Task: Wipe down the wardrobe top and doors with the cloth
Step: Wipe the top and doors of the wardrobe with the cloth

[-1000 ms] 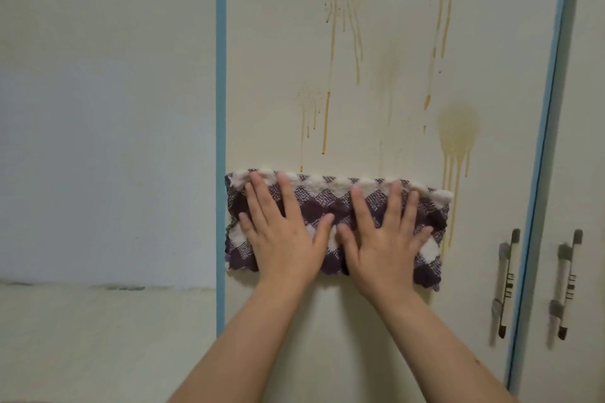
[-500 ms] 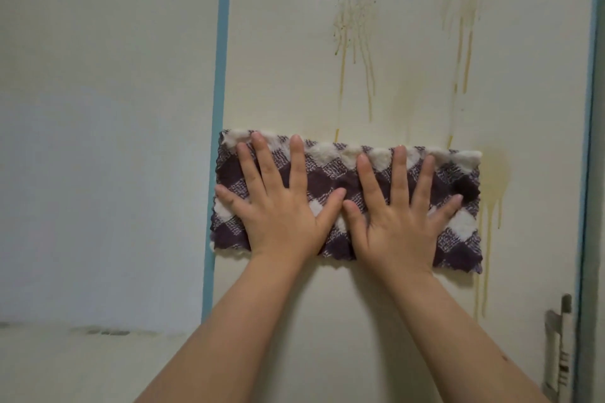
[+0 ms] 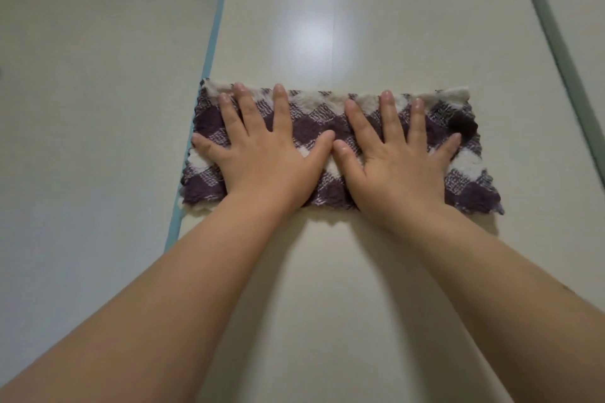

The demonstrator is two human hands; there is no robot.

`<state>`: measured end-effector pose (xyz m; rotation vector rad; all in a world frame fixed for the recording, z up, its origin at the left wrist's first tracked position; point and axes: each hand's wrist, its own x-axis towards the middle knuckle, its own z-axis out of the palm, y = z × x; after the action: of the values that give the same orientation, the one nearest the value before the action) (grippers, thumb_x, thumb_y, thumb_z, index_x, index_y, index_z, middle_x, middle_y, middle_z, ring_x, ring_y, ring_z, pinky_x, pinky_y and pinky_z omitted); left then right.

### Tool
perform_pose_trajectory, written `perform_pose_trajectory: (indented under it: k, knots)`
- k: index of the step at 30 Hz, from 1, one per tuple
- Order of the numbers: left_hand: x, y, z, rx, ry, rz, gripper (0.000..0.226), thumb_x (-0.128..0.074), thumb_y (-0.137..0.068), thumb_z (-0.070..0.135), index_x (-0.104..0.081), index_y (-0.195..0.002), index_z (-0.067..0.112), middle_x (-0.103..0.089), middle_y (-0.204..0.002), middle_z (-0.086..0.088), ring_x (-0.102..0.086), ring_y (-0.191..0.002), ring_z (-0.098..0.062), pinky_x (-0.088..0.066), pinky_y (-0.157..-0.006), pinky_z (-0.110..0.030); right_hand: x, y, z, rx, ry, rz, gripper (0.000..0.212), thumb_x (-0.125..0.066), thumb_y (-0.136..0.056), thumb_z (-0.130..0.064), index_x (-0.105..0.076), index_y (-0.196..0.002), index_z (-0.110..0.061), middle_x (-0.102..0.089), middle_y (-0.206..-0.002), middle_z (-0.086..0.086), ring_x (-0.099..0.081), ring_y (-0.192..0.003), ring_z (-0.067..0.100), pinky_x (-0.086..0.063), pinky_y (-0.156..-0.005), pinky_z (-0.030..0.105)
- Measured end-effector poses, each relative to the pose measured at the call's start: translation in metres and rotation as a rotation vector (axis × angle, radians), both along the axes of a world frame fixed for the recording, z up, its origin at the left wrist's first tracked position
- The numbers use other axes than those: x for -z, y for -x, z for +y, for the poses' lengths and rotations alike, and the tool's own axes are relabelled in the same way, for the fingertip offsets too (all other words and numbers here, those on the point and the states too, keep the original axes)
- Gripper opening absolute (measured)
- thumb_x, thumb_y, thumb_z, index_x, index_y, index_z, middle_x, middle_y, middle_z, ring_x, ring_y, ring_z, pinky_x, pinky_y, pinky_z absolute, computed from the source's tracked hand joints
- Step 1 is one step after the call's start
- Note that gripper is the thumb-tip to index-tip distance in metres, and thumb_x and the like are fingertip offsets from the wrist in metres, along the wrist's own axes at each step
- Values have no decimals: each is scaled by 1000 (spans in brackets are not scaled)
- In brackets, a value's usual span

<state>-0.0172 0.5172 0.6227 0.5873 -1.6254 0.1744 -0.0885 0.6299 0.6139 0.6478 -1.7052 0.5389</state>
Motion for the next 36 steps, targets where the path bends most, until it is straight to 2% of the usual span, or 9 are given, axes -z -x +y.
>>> perform_pose_trajectory:
  k: [14, 19, 28, 36]
  knots:
    - [-144, -10, -12, 0, 15, 39, 82, -14, -78, 77, 4, -146, 33, 11, -155, -11, 15, -142, -29, 0, -104, -68, -150, -5, -9, 9, -8, 51, 57, -10, -91, -66, 4, -143, -51, 13, -158, -4, 18, -142, 30, 9, -102, 70]
    - [-176, -18, -20, 5, 41, 41, 73, -15, -84, 70, 1, -146, 34, 10, -156, -9, 13, -142, -28, 1, -105, -66, -187, -12, -14, -3, -16, 60, 58, -12, -90, -68, 4, -143, -52, 12, -158, -3, 17, -143, 32, 9, -102, 72]
    - [-184, -11, -11, -26, 19, 60, 74, -17, -84, 70, 0, -146, 34, 8, -156, -8, 11, -143, -29, 3, -108, -62, -193, -4, -5, -13, -22, 63, 58, -14, -91, -66, 2, -144, -50, 10, -158, -4, 17, -143, 31, 10, -101, 72]
    - [-185, 38, 65, 34, 100, 6, 75, -17, -84, 70, 1, -146, 32, 11, -156, -10, 14, -142, -32, 7, -106, -63, -186, 46, 72, 18, 54, -15, 59, -13, -88, -70, 3, -142, -53, 11, -158, -8, 16, -143, 28, 6, -103, 71]
